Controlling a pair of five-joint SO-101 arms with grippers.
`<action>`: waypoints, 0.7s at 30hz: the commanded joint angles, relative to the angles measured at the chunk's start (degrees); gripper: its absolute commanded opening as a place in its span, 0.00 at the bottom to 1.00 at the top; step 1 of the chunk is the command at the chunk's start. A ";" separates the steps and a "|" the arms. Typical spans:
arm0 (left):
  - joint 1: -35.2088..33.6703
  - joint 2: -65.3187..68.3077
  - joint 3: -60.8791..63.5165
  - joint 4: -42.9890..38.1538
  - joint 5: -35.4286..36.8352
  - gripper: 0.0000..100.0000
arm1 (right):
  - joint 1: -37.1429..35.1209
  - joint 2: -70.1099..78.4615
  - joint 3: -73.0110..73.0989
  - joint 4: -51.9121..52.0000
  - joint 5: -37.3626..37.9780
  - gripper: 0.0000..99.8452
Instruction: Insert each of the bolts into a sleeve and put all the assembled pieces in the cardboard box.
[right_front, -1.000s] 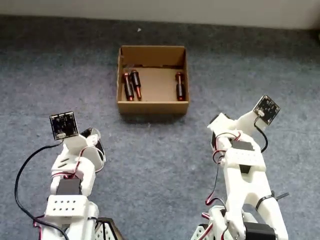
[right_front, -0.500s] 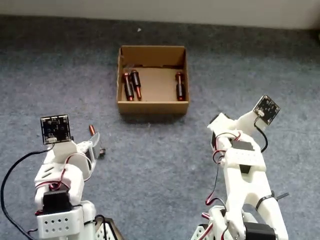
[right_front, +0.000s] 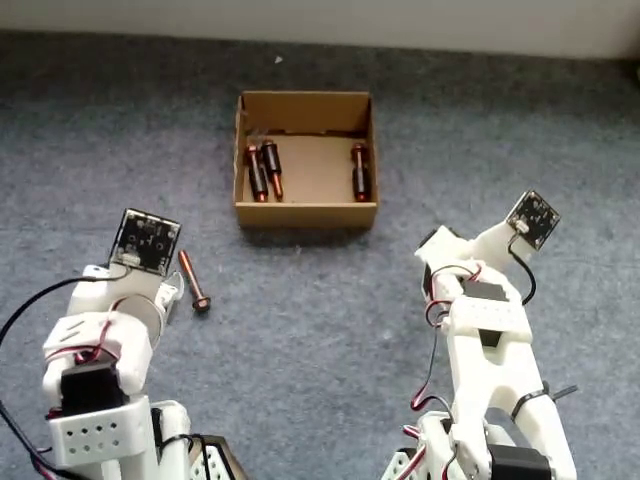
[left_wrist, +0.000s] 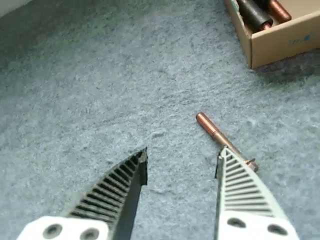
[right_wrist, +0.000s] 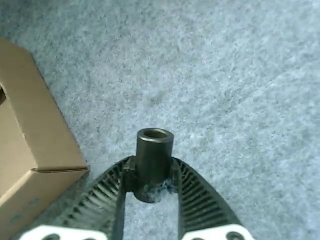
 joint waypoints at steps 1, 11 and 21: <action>-0.48 16.57 -12.79 0.18 -11.43 0.23 | 0.75 -3.03 -0.57 -1.19 -0.53 0.00; -0.48 48.40 -27.30 -0.09 -51.52 0.23 | 0.75 -3.03 -0.75 -1.19 -0.35 0.00; 3.65 63.34 -31.08 -3.78 -60.31 0.30 | 0.75 -2.95 -1.01 -1.19 -0.26 0.00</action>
